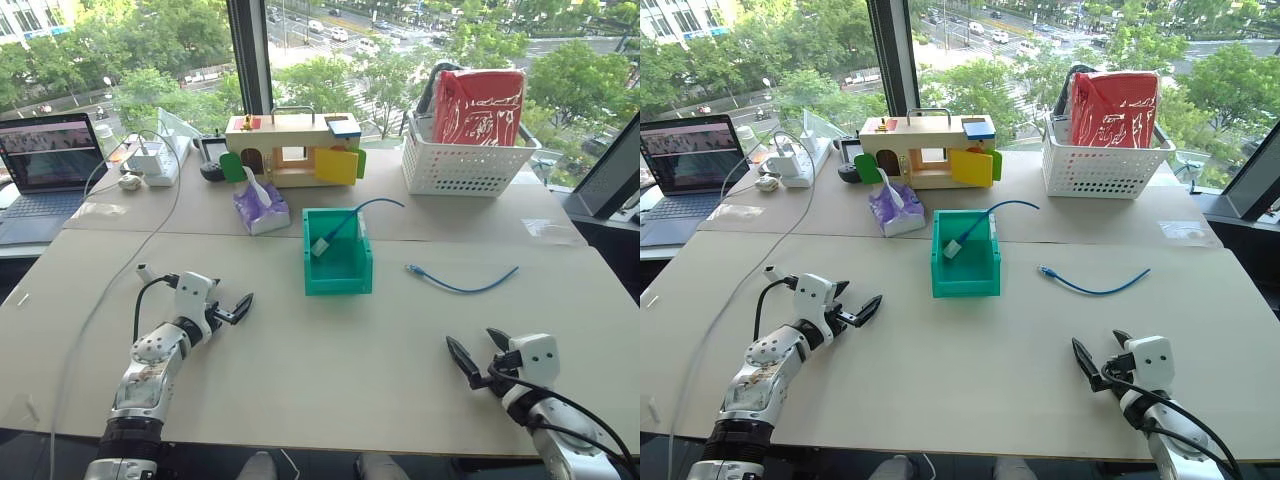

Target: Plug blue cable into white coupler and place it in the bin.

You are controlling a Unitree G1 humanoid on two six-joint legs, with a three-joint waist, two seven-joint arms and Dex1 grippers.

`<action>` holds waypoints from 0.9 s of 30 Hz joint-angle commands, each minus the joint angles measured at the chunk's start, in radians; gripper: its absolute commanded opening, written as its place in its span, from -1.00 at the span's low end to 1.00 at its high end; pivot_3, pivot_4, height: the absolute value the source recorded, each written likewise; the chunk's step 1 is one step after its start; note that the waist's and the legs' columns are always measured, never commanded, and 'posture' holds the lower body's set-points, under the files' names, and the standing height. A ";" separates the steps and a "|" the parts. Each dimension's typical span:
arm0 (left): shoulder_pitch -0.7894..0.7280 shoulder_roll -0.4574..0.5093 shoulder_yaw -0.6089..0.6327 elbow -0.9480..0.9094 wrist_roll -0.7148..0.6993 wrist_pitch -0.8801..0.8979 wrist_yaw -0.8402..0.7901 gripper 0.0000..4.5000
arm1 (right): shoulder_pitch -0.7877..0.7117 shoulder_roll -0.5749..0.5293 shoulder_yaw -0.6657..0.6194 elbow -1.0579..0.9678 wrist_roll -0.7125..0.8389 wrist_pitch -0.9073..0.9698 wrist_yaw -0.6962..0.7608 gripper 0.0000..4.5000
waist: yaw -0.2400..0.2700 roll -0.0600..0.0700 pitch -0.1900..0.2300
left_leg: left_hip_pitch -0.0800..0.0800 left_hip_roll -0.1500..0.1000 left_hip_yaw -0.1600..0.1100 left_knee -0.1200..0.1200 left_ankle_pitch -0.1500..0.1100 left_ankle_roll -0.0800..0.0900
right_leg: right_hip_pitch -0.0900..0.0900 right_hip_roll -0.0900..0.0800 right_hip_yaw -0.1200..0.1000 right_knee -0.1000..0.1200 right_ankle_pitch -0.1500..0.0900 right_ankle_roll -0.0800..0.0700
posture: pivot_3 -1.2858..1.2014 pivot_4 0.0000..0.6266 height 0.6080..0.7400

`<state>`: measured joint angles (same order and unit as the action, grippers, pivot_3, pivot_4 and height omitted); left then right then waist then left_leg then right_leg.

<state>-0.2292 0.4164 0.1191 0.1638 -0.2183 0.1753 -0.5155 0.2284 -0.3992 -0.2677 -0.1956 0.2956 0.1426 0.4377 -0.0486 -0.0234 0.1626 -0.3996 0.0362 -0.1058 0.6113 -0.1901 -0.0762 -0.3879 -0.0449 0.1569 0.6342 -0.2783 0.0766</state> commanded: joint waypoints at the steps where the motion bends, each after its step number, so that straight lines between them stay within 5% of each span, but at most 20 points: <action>1: -0.024 0.010 0.002 -0.060 -0.067 0.018 -0.076 1.00 | -0.002 -0.058 -0.042 -0.058 0.043 0.036 0.046 0.98 | 0.000 0.000 0.000 | 0.000 0.000 0.000 0.000 0.000 0.000 | 0.000 0.000 0.000 0.000 0.000 0.000 | 0.03 -0.52 1.00; 4: -0.072 0.030 0.007 -0.176 -0.233 0.121 -0.232 1.00 | -0.047 -0.177 -0.078 -0.116 0.099 0.121 0.119 0.98 | 0.002 0.001 0.003 | -0.004 -0.001 0.000 0.003 0.000 0.000 | -0.002 -0.001 0.000 0.001 0.000 0.000 | 0.03 -0.52 1.00; 11: -0.069 0.213 -0.039 -0.328 -0.298 0.264 -0.429 1.00 | -0.326 -0.353 -0.018 0.018 0.069 0.183 0.215 0.98 | -0.025 0.000 0.004 | 0.000 -0.001 -0.001 0.004 0.000 0.000 | -0.001 0.000 -0.001 0.008 -0.001 -0.001 | 0.03 -0.52 1.00; 19: -0.123 0.356 -0.013 -0.476 -0.415 0.499 -0.448 1.00 | -0.670 -0.338 0.170 0.437 -0.038 0.109 0.344 0.98 | -0.025 -0.004 0.014 | -0.001 -0.001 -0.002 0.007 0.000 0.000 | -0.001 0.000 -0.001 0.010 -0.003 -0.001 | 0.03 -0.52 1.00; 27: -0.162 0.367 0.035 -0.549 -0.550 0.677 -0.381 1.00 | -0.914 -0.264 0.270 0.878 -0.148 -0.076 0.445 0.98 | -0.024 -0.004 0.022 | -0.004 -0.001 -0.002 0.007 0.000 0.001 | -0.003 0.000 -0.003 0.011 0.001 -0.008 | 0.03 -0.52 1.00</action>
<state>-0.3736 0.7730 0.1154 -0.3261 -0.7212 0.8289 -0.9056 -0.6334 -0.6653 -0.0008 0.6269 0.1606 0.1251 0.8509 -0.0727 -0.0274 0.1849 -0.4042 0.0352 -0.1083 0.6183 -0.1902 -0.0755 -0.3915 -0.0455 0.1536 0.6449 -0.2766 0.0684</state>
